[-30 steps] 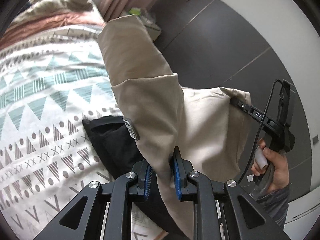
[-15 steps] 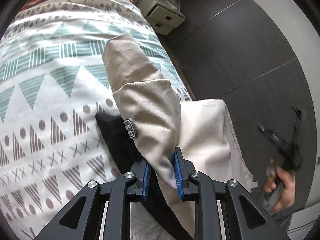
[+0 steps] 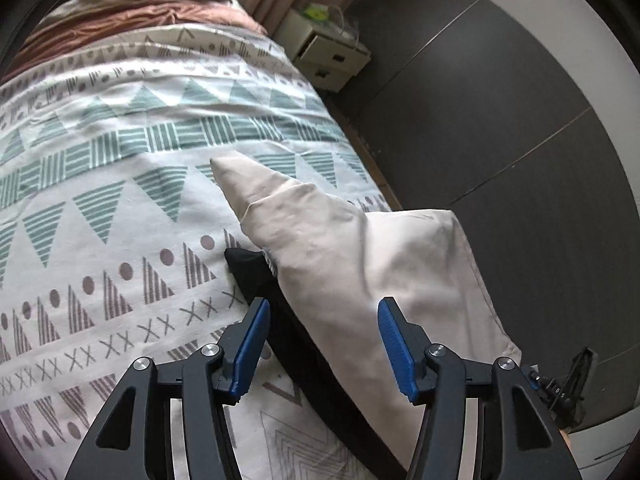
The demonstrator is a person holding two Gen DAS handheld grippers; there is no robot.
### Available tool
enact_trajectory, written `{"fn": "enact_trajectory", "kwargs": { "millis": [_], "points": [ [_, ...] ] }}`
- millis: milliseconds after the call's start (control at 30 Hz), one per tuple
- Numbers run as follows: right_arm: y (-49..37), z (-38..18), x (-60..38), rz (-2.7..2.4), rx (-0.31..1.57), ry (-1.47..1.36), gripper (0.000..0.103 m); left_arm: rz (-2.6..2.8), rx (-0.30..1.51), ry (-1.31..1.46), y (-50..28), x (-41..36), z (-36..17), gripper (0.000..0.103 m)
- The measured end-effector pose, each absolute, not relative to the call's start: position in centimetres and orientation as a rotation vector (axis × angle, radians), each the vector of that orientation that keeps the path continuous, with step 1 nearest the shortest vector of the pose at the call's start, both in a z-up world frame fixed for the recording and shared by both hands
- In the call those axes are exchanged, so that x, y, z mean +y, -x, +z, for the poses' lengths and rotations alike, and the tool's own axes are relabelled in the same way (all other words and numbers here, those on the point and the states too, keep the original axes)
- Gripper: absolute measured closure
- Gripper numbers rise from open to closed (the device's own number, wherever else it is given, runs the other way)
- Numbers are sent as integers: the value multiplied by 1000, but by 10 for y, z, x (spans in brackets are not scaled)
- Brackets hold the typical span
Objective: Fold large clothes
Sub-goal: 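Lower the jacket onto the folded black garment and open both tools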
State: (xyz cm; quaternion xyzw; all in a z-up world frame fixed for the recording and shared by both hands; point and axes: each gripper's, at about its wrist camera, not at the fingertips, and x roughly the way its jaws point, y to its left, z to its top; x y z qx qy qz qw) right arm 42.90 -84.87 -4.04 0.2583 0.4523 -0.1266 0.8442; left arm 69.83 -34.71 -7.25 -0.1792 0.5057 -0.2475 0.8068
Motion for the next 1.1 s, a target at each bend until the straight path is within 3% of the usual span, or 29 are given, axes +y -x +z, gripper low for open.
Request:
{"fn": "enact_trajectory", "kwargs": {
  "millis": [100,167,333,400,433,500,667,900,1000,1067,1100],
  "points": [
    [-421,-62,-848,-197,955,-627,32,-552,1071,365,-688,-348,-74,47],
    [-421,-65,-847,-185,917,-641,32,-574,1084,358,-684,-351,-79,61],
    [-445,-79,-847,-191,918,-680,32,-615,1105,331,-678,-360,-85,64],
    [-454,-86,-848,-230,933,-666,54,-625,1097,329,-679,-361,-85,64],
    [-454,-86,-848,-239,912,-661,85,-623,1094,327,-680,-361,-85,64],
    [-448,-77,-849,-238,847,-649,93,-610,1088,327,-684,-361,-86,64],
    [-438,-58,-841,-280,793,-535,96,-603,1097,324,-692,-367,-93,64],
    [-444,-72,-847,-376,843,-535,95,-592,1127,246,-684,-361,-97,62],
    [-448,-72,-849,-399,872,-543,91,-572,1108,216,-673,-351,-85,47],
    [-443,-66,-847,-430,882,-543,80,-566,1079,199,-664,-343,-73,33],
    [-439,-64,-846,-439,885,-538,79,-560,1061,186,-658,-339,-65,30]
  ]
}}
